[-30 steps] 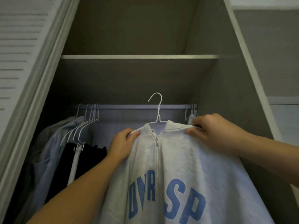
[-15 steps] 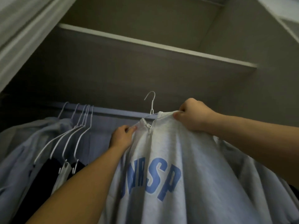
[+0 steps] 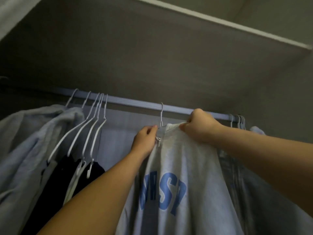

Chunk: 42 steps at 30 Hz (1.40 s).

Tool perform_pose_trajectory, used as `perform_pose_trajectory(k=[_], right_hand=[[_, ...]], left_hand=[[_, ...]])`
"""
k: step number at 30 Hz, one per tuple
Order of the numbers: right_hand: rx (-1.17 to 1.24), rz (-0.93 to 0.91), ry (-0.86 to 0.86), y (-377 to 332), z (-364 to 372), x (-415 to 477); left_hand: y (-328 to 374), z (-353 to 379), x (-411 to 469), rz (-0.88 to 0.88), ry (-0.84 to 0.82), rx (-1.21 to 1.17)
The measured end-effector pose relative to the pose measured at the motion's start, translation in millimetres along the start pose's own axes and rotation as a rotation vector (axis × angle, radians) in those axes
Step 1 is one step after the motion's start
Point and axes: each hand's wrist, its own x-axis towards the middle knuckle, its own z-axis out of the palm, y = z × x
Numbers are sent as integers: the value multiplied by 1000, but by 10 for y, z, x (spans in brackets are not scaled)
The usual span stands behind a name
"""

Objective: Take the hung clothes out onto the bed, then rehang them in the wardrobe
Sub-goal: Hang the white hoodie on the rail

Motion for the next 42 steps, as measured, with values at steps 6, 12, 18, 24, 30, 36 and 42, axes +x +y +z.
perform_pose_trajectory(k=[6, 12, 18, 24, 30, 36, 42], right_hand=[[-68, -23, -24, 142, 109, -49], [-533, -315, -18, 217, 176, -292], [-785, -398, -209, 487, 185, -505], [-799, -365, -225, 699, -17, -526], [-918, -300, -239, 1004, -300, -581], [-1018, -238, -273, 1427, -512, -599], [-1138, -198, -292, 1842, -636, -607]], left_hand=[[-79, 78, -92, 22, -25, -3], [-152, 223, -195, 44, -46, -40], [-185, 342, -183, 15, -111, -8], [-95, 733, -226, -2, -207, -70], [154, 1263, -364, -48, -316, -127], [369, 1863, -467, -80, -412, -160], [511, 2408, -551, -94, -469, -208]])
